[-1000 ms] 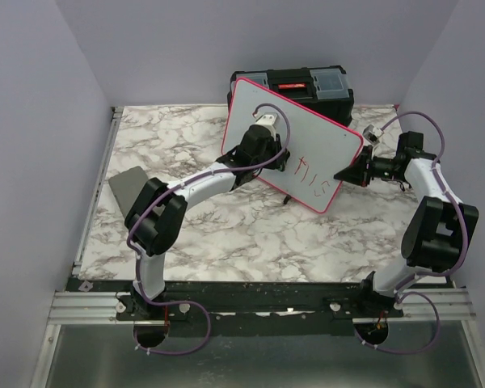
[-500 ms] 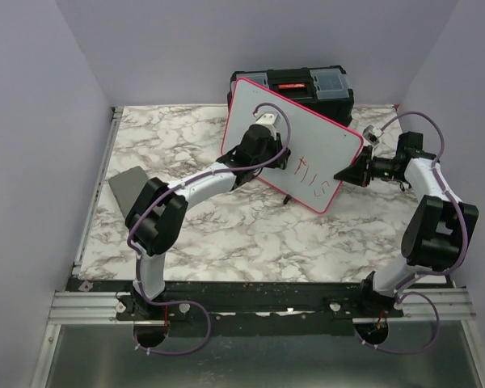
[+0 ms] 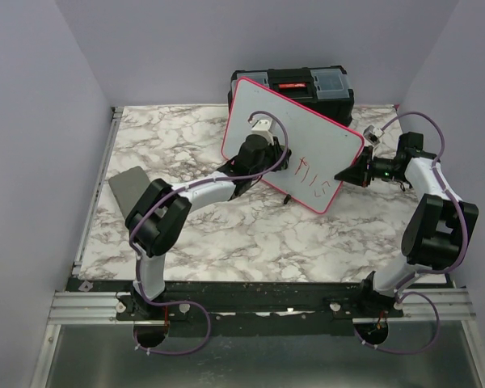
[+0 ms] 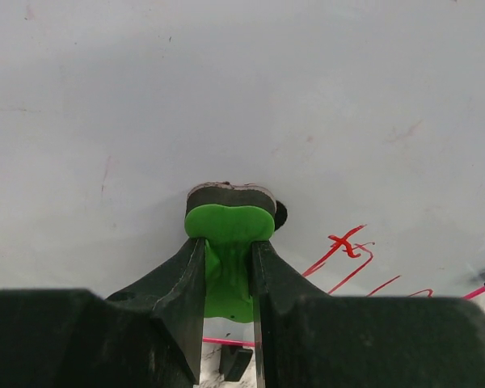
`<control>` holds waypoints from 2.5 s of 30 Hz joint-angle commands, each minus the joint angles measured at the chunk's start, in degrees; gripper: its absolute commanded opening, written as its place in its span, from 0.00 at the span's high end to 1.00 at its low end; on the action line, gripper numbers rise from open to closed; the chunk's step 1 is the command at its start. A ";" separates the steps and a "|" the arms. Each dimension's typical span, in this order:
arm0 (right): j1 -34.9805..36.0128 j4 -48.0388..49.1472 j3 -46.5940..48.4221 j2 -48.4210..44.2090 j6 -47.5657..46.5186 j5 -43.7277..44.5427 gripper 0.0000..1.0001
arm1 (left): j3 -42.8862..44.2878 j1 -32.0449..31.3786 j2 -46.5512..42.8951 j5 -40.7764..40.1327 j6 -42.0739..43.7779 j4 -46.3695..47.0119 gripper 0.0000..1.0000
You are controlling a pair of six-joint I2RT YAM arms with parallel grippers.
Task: Erase the whiteboard
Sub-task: Erase the whiteboard at the whiteboard stand.
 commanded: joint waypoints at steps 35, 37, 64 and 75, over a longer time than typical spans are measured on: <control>1.82 -11.13 1.60 0.85 -2.96 -7.35 0.99 | 21.83 0.54 5.26 1.14 7.11 -17.05 1.00; 1.86 -11.20 1.60 0.81 -3.07 -7.34 0.99 | 22.95 0.41 5.41 1.63 6.50 -16.84 1.00; 1.86 -12.91 2.13 1.46 -4.78 -7.57 0.99 | 25.84 -2.18 -0.28 1.82 8.87 -12.41 1.00; 1.83 -14.21 2.48 2.04 -5.84 -7.92 0.99 | 17.72 -4.12 2.08 -5.83 12.31 -13.60 1.00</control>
